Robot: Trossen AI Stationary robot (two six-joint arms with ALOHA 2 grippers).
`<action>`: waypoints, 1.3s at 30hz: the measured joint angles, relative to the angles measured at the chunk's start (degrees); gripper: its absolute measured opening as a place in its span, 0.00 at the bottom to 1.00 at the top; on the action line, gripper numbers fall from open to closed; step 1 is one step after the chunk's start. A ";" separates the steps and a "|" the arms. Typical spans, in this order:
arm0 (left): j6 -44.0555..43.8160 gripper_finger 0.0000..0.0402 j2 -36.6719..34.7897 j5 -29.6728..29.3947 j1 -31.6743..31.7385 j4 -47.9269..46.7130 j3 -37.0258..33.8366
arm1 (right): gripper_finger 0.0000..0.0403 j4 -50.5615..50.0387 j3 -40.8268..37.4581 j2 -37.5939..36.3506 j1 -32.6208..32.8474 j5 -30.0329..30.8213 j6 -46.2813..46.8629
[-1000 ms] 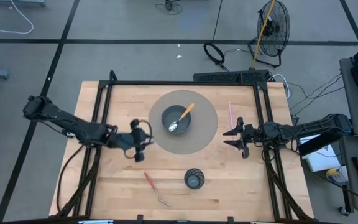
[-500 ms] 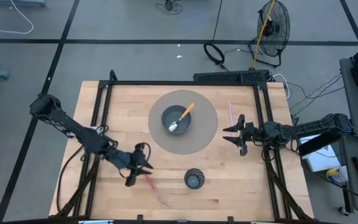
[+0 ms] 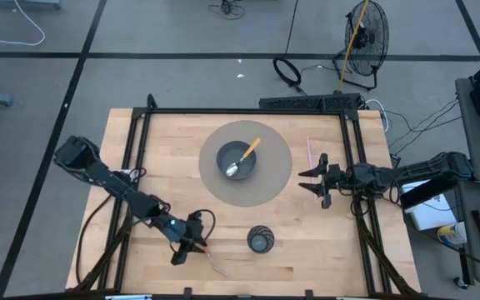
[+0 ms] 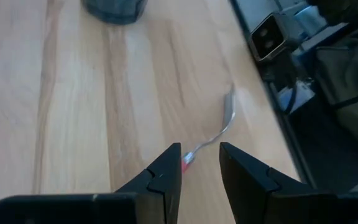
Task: Pick & Place Utensil
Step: Put the pink fork into the dark blue bowl
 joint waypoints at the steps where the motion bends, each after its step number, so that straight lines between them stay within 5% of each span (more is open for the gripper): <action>1: -0.12 0.28 0.42 -0.02 -0.01 -0.23 0.00 | 0.39 0.00 -0.01 0.00 0.00 0.00 0.22; 14: 4.64 0.28 1.94 -0.17 -0.28 -0.27 0.00 | 0.39 -0.02 -0.01 0.00 0.00 0.00 0.42; 28: -0.74 0.34 1.94 -2.62 -0.46 -0.31 0.00 | 0.39 -0.56 0.00 0.09 0.00 0.00 0.35; 33: -8.38 0.51 1.94 -2.49 -0.40 -0.36 0.00 | 0.38 -0.46 -0.01 0.09 0.00 0.02 0.27; 39: -31.92 0.67 1.87 4.56 3.48 -4.19 0.09 | 0.38 0.07 0.01 0.11 0.00 0.02 0.24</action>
